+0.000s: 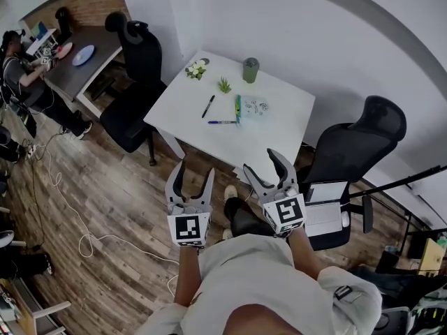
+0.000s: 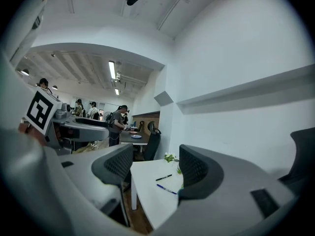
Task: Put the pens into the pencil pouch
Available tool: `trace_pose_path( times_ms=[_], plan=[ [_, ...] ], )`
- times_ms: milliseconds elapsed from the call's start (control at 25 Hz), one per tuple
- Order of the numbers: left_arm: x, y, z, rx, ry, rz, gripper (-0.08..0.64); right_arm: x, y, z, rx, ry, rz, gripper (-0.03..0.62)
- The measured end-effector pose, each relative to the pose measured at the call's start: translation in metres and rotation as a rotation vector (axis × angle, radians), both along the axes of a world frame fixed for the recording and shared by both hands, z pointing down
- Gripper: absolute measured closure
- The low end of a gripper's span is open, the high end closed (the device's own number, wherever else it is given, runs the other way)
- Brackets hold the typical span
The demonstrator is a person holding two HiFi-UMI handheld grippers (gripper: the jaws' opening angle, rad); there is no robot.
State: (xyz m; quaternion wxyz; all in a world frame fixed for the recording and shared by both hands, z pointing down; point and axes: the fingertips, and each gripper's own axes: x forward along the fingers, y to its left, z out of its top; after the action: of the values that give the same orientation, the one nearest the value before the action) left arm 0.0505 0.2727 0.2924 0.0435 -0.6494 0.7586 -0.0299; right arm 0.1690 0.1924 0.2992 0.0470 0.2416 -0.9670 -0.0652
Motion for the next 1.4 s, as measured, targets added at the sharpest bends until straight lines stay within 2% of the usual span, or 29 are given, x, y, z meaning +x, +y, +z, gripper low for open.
trace_pose_path(
  times_ms=[560, 920, 1400],
  plan=[
    [-0.077, -0.111, -0.002, -0.028, -0.007, -0.006, 0.291, -0.082, -0.112, -0.006, -0.022, -0.002, -0.021, 0.301],
    [-0.114, -0.191, 0.009, -0.092, -0.014, 0.013, 0.296, -0.120, -0.190, 0.006, -0.074, 0.005, -0.015, 0.301],
    [-0.148, -0.251, 0.048, -0.186, 0.003, 0.060, 0.302, -0.156, -0.238, 0.038, -0.136, 0.062, -0.003, 0.301]
  ],
)
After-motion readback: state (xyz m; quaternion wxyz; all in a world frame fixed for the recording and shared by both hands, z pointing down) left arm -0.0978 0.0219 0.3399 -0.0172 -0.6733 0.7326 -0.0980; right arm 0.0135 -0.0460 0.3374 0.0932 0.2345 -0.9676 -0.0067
